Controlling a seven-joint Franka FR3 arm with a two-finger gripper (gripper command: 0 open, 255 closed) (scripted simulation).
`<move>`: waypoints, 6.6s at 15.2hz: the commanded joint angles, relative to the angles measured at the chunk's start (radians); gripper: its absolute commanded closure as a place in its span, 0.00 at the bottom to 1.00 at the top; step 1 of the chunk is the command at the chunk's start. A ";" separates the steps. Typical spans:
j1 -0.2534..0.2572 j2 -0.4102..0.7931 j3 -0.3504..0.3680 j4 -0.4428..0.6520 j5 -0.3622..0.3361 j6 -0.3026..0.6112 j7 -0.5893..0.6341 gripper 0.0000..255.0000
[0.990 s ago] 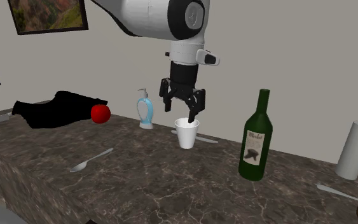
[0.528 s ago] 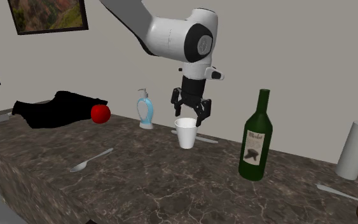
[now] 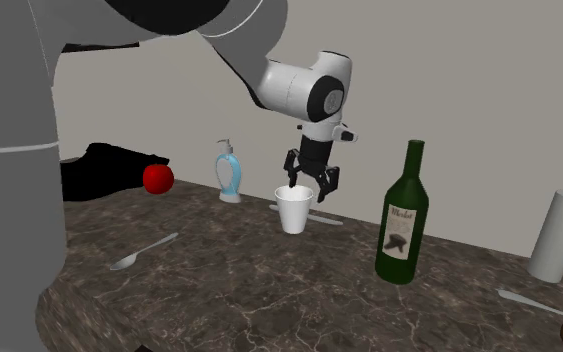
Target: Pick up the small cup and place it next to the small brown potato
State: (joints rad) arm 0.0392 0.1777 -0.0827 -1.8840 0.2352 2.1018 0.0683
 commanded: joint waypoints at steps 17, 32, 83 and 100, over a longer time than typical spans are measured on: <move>0.000 0.217 0.017 0.141 0.043 0.079 -0.016 0.00; 0.000 0.200 0.015 0.157 0.036 0.047 -0.007 1.00; -0.219 -0.036 -0.140 0.295 0.008 -0.398 -0.277 1.00; -0.473 0.097 -0.295 0.481 0.051 -0.543 -0.656 1.00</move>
State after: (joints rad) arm -0.4176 0.2614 -0.3703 -1.4192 0.2819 1.5669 -0.5646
